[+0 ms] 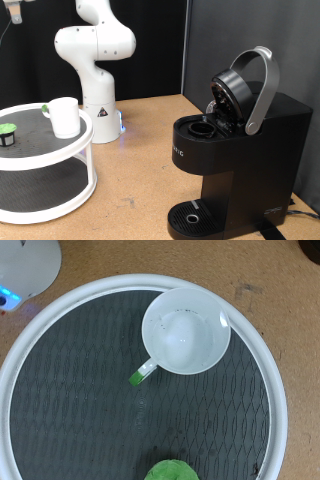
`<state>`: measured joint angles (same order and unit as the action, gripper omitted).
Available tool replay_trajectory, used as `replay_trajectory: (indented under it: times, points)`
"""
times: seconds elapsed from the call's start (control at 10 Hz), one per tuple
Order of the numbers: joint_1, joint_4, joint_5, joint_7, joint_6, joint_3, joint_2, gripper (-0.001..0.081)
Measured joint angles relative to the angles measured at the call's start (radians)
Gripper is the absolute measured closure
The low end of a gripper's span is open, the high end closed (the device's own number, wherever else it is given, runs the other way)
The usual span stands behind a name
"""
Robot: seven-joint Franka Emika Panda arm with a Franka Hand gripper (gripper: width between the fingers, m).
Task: Make a cup of coffee with the keurig machine
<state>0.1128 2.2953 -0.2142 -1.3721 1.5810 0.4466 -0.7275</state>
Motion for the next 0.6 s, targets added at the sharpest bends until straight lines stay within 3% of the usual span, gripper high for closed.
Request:
replay_trajectory:
  times: [0.3, 0.6]
  points:
    - [-0.031, 0.004, -0.001, -0.235, 0.024, 0.092, 0.027, 0.0003]
    - [-0.034, 0.025, -0.034, -0.295, 0.123, 0.145, 0.105, 0.0003]
